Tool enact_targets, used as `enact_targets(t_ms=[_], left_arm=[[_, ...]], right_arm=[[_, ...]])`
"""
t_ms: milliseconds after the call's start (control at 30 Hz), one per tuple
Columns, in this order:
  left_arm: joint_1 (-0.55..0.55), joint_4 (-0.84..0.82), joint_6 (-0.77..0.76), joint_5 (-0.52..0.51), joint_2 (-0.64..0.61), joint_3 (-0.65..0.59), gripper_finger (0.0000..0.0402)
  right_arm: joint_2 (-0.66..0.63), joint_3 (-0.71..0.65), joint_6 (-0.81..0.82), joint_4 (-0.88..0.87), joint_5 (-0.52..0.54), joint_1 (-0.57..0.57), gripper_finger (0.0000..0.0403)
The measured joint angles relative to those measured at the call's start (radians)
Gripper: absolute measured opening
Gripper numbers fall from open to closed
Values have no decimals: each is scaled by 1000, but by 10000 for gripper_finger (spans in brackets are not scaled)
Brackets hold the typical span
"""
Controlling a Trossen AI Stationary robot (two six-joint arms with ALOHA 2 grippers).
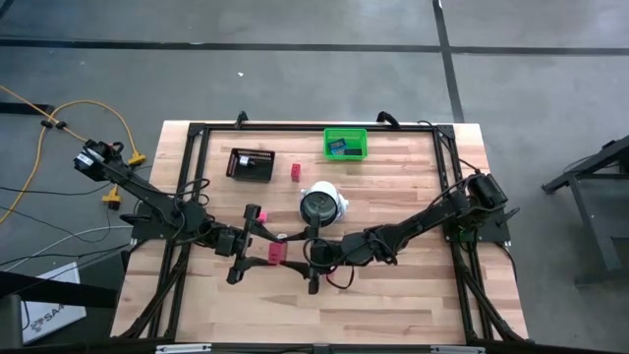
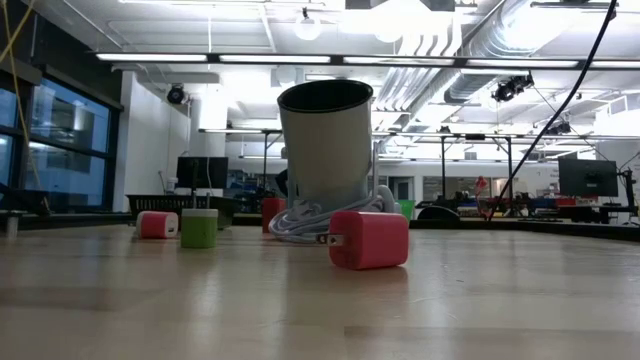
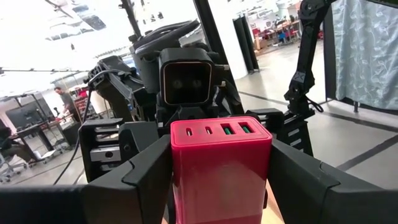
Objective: Pick & Place Office items
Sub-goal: Put the bottom red charger adapter into the black bin
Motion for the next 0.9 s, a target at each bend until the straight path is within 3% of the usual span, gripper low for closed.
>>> enact_targets(t_ms=[733, 900], left_arm=[[0, 1, -1, -2, 0, 0, 220], [0, 2, -1, -4, 0, 0, 220]], right_arm=[[0, 0, -7, -13, 1, -2, 231], [0, 0, -2, -37, 5, -6, 253]])
